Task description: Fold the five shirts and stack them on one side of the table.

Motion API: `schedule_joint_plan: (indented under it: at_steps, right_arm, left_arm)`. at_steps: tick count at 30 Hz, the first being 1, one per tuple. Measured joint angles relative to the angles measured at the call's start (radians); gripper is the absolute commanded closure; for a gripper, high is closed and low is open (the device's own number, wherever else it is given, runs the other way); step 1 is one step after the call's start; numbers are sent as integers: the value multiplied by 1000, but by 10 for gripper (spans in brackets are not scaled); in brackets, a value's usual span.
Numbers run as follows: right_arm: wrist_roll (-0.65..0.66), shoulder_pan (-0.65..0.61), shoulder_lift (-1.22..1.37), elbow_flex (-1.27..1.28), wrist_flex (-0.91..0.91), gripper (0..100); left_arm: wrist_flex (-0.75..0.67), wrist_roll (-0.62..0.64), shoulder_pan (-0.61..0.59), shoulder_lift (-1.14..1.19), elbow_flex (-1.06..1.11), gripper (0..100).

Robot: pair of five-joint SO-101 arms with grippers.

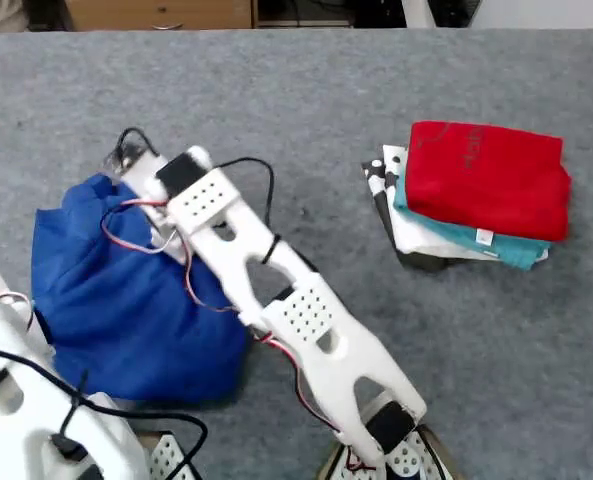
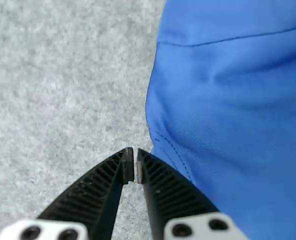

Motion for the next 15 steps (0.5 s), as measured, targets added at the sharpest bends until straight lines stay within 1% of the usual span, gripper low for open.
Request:
schedule_joint_plan:
  at_steps: [3, 7, 12, 15]
  right_arm:
    - [0, 14, -6, -3, 0, 997]
    - [0, 17, -103, -3, 0, 997]
    - [0, 29, -304, 8, 3, 996]
    - [5, 37, -457, 80, 3, 996]
  left_arm:
    - [0, 0, 5, 54, -48, 981]
    - [6, 31, 0, 135, -137, 981]
    - [133, 40, -71, 247, -325, 981]
    - [199, 43, -117, 304, -450, 981]
